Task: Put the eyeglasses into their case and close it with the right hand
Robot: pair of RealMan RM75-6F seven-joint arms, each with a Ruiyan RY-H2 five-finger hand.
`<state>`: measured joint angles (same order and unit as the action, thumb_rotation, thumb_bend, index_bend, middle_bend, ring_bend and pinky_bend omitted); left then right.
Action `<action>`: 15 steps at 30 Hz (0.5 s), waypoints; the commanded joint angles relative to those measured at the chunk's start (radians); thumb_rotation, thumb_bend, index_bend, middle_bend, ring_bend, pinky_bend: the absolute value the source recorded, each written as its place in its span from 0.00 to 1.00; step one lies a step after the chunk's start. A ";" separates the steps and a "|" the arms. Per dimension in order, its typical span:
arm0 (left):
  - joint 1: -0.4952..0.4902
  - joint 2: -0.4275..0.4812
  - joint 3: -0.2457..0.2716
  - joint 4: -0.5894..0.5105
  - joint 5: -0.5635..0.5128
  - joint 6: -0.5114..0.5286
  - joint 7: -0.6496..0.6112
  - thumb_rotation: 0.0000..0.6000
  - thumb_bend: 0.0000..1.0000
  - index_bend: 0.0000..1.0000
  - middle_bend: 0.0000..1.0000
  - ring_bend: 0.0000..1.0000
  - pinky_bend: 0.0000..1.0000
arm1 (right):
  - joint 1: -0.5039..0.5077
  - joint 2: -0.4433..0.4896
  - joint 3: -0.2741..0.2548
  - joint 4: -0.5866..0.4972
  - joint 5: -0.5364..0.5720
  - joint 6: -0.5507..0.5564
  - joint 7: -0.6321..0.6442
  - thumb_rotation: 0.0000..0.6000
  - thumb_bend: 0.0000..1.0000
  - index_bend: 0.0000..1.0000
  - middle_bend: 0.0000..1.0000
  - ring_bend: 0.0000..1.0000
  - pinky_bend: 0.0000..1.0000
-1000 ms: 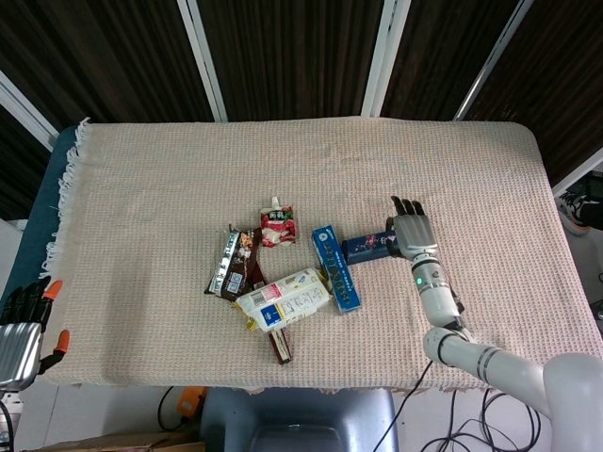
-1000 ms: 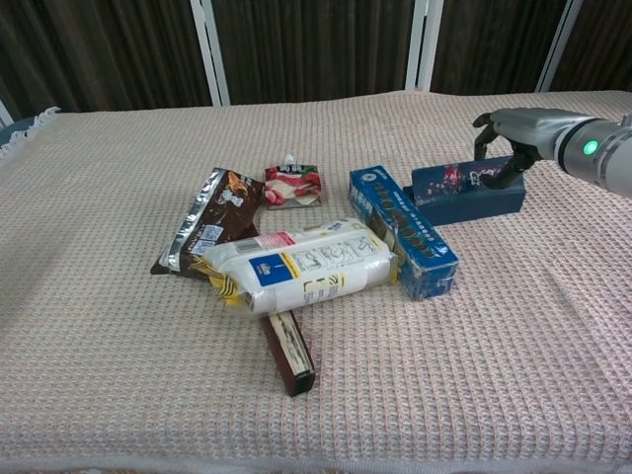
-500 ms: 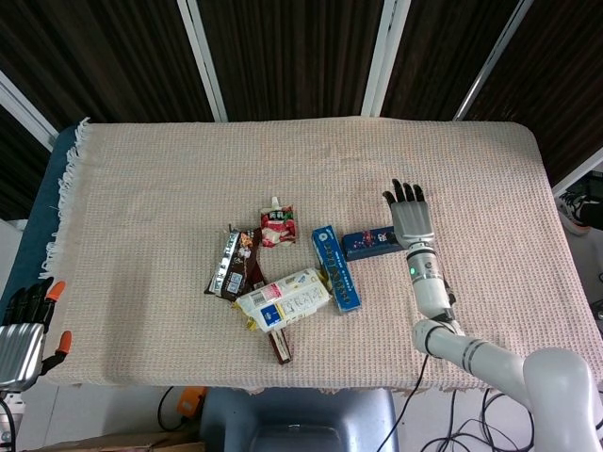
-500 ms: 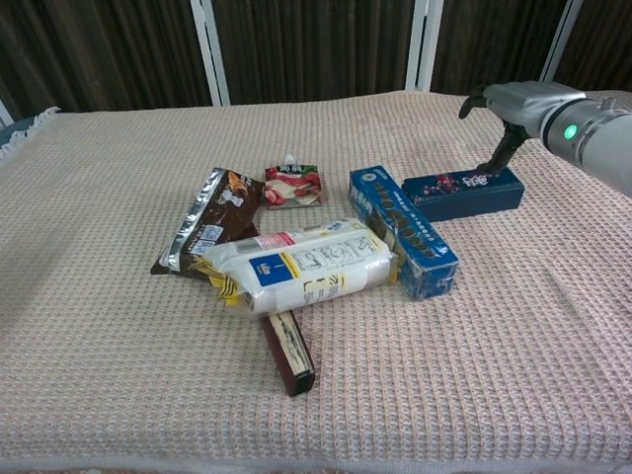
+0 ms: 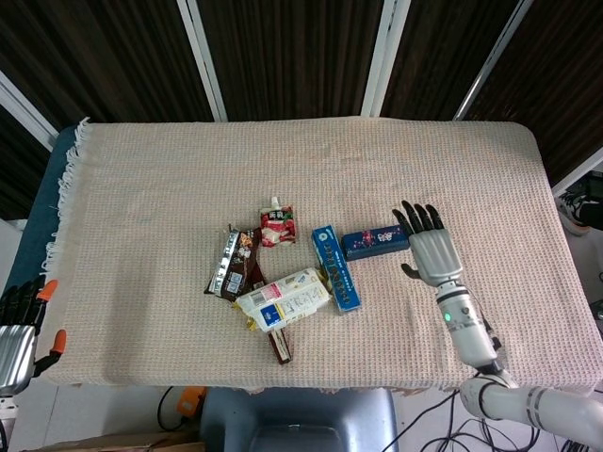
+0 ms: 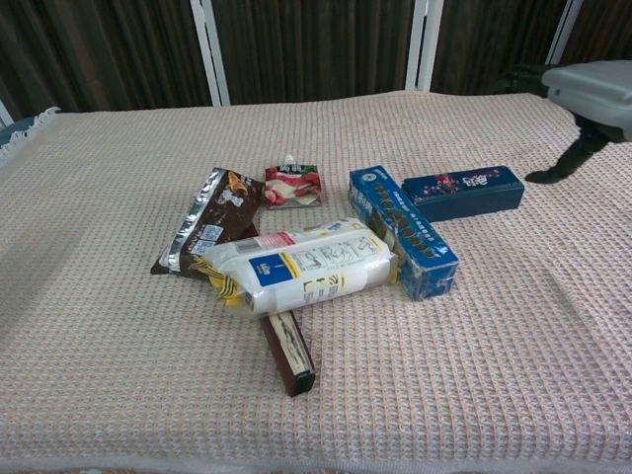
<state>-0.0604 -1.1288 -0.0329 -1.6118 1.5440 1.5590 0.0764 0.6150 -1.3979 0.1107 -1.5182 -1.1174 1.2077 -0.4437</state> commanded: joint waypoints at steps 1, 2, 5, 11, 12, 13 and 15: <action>0.006 -0.006 0.002 0.010 0.015 0.017 -0.007 1.00 0.43 0.00 0.00 0.00 0.04 | -0.208 0.146 -0.181 -0.138 -0.237 0.233 0.070 1.00 0.33 0.14 0.00 0.00 0.00; 0.008 -0.009 0.002 0.012 0.019 0.023 -0.004 1.00 0.43 0.00 0.00 0.00 0.03 | -0.249 0.148 -0.207 -0.131 -0.273 0.282 0.082 1.00 0.33 0.13 0.00 0.00 0.00; 0.014 -0.013 0.007 0.013 0.030 0.032 0.010 1.00 0.43 0.00 0.00 0.00 0.00 | -0.330 0.146 -0.246 -0.097 -0.335 0.374 0.124 1.00 0.33 0.13 0.00 0.00 0.00; 0.017 0.001 0.026 -0.013 0.026 0.006 0.038 1.00 0.43 0.00 0.00 0.00 0.00 | -0.412 0.158 -0.265 -0.047 -0.436 0.462 0.269 1.00 0.30 0.15 0.00 0.00 0.00; 0.016 0.003 0.026 -0.016 0.027 0.005 0.040 1.00 0.43 0.00 0.00 0.00 0.00 | -0.419 0.156 -0.258 -0.043 -0.439 0.470 0.271 1.00 0.30 0.14 0.00 0.00 0.00; 0.016 0.003 0.026 -0.018 0.028 0.005 0.043 1.00 0.43 0.00 0.00 0.00 0.00 | -0.423 0.152 -0.252 -0.038 -0.441 0.472 0.264 1.00 0.30 0.14 0.00 0.00 0.00; 0.017 0.002 0.028 -0.019 0.031 0.005 0.049 1.00 0.43 0.00 0.00 0.00 0.00 | -0.430 0.146 -0.240 -0.029 -0.441 0.465 0.250 1.00 0.30 0.14 0.00 0.00 0.00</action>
<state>-0.0434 -1.1270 -0.0061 -1.6305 1.5735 1.5645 0.1239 0.1975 -1.2543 -0.1330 -1.5623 -1.5479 1.6734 -0.1972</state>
